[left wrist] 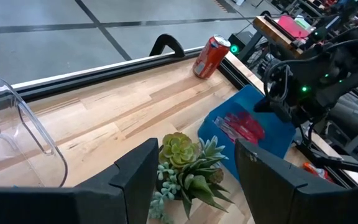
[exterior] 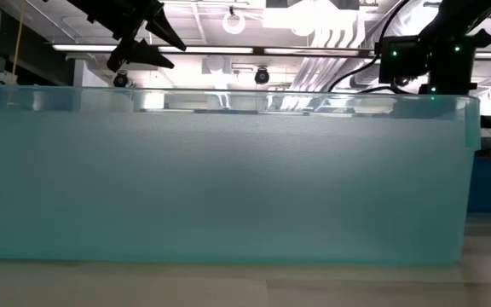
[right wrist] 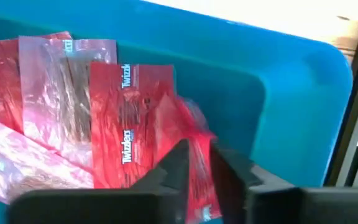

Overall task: Sort candy
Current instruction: Put the red candy into the blue bin

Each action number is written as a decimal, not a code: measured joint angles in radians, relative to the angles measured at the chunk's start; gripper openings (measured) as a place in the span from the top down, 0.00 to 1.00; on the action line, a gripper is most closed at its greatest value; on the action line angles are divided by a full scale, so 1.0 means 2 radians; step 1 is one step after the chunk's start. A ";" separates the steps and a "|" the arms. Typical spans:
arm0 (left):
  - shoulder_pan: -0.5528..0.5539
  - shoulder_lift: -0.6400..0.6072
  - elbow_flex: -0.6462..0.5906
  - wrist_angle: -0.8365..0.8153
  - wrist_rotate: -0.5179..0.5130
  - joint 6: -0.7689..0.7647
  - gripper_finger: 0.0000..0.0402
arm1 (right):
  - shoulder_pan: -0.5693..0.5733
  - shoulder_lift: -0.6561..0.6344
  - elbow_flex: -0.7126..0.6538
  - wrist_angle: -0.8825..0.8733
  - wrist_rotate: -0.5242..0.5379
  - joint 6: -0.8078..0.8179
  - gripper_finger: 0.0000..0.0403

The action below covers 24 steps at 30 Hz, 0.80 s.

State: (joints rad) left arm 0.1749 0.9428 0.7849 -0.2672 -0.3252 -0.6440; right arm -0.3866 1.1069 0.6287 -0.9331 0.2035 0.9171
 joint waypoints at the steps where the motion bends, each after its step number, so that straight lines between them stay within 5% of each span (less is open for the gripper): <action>1: 0.000 0.000 0.000 0.000 0.000 0.000 0.50 | 0.000 0.000 0.001 -0.003 0.000 0.001 0.80; 8: 0.000 0.000 0.000 0.000 0.000 0.001 0.50 | 0.005 -0.004 0.035 -0.010 -0.034 -0.043 0.58; 15: 0.000 0.000 0.000 0.000 0.000 0.001 0.50 | 0.072 -0.046 0.113 0.001 -0.154 -0.108 0.53; 19: 0.000 0.000 0.000 0.000 0.000 0.001 0.50 | 0.136 -0.066 0.131 0.002 -0.205 -0.050 0.53; 24: 0.000 0.000 0.000 0.000 0.000 0.001 0.50 | 0.247 -0.070 0.114 -0.006 -0.203 0.087 0.53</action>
State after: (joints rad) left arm 0.1753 0.9428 0.7849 -0.2672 -0.3252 -0.6430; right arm 0.1080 0.9665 0.8559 -0.9450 -0.2024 1.0904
